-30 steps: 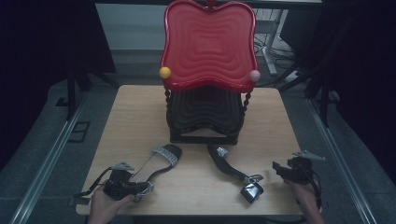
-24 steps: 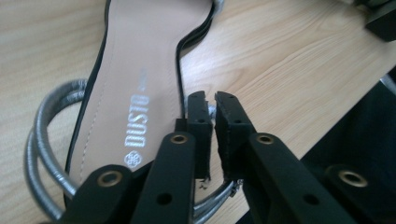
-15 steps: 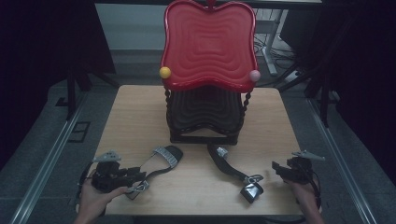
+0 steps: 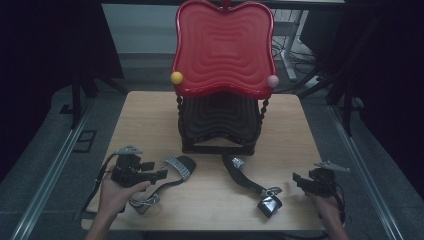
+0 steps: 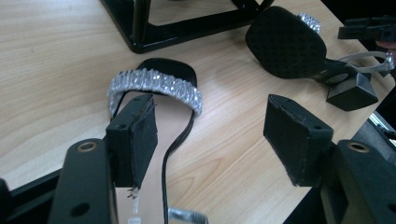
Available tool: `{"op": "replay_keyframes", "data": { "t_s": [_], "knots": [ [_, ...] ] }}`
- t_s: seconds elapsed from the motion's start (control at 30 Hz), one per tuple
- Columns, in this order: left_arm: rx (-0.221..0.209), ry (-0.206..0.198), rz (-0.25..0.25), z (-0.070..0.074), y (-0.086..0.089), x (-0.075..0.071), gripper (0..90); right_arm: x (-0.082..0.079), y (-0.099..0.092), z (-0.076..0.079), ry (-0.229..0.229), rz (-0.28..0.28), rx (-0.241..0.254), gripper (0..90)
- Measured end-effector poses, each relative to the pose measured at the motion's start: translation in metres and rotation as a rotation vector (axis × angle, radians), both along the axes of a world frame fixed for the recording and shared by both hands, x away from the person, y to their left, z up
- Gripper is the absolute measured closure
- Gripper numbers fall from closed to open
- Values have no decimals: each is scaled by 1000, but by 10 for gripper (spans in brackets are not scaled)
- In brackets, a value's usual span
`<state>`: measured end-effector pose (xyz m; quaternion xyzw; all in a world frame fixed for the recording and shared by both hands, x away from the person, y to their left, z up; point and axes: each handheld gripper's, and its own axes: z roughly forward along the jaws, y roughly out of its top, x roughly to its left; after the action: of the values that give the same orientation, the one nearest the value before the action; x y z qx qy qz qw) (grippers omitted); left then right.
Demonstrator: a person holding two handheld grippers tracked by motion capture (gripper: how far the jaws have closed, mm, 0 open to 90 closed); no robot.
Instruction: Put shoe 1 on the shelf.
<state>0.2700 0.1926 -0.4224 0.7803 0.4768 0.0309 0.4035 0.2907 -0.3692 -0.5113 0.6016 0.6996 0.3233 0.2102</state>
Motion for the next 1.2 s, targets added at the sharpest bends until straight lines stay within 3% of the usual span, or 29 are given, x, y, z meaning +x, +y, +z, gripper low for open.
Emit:
{"op": "replay_keyframes", "data": {
  "t_s": [0.23,0.5,1.0,1.2],
  "knots": [
    [29,21,-23,1,-13,13,333,0,1,0,1,0,2,323],
    [105,59,-49,-13,-26,26,326,1,0,-1,8,6,-5,322],
    [239,158,37,-49,-5,24,263,1,3,-3,20,20,-18,319],
    [302,186,33,-63,-4,21,244,1,3,-4,19,19,-24,318]
  ]
}}
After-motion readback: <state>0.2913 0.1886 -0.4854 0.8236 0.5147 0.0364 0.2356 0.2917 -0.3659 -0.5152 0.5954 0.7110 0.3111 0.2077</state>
